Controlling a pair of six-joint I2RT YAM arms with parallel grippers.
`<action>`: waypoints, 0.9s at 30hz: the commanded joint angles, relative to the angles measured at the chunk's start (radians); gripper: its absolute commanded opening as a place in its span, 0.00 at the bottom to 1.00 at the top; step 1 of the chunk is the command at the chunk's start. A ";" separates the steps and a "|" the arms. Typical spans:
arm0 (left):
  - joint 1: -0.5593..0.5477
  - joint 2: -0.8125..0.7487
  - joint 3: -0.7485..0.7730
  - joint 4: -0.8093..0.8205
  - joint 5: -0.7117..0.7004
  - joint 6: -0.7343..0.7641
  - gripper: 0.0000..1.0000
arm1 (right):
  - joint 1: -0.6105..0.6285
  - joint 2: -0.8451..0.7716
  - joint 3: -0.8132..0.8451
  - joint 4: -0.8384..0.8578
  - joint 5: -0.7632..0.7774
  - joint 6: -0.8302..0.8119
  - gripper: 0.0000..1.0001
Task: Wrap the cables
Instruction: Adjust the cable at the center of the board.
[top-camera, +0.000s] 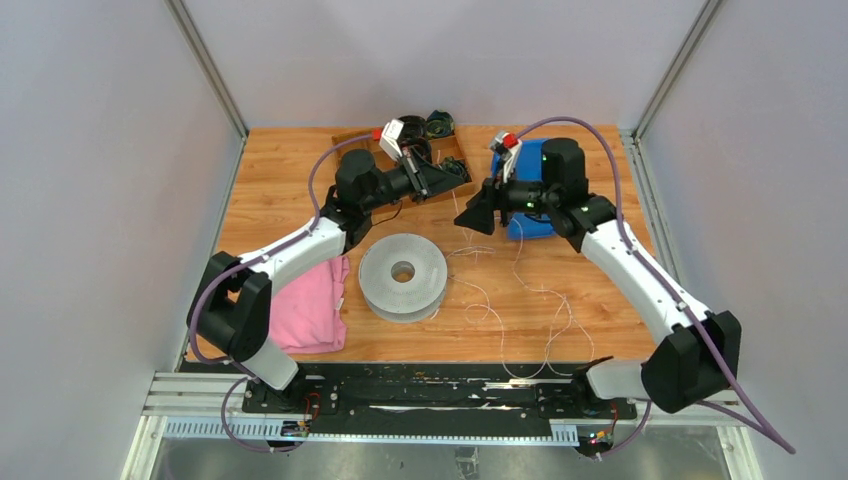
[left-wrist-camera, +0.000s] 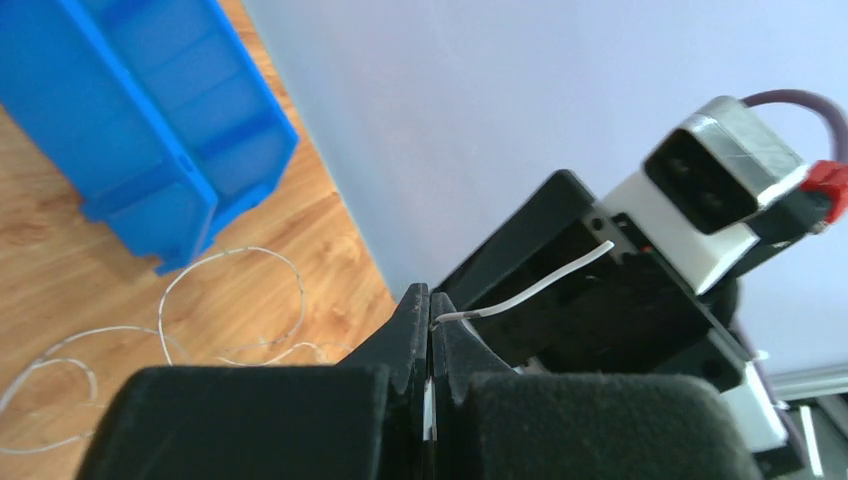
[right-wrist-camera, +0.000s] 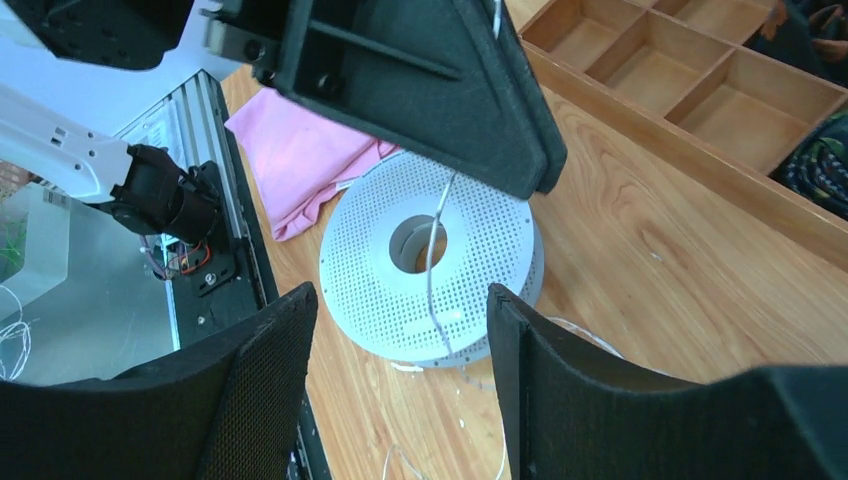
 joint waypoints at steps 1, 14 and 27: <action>-0.001 -0.026 -0.038 0.206 -0.015 -0.196 0.00 | 0.052 0.039 -0.024 0.235 0.040 0.079 0.61; -0.001 -0.043 -0.075 0.214 -0.021 -0.227 0.00 | 0.078 0.091 0.009 0.278 0.059 0.095 0.32; 0.056 -0.072 -0.053 0.126 0.008 -0.058 0.54 | 0.027 0.005 -0.001 0.157 0.117 -0.001 0.01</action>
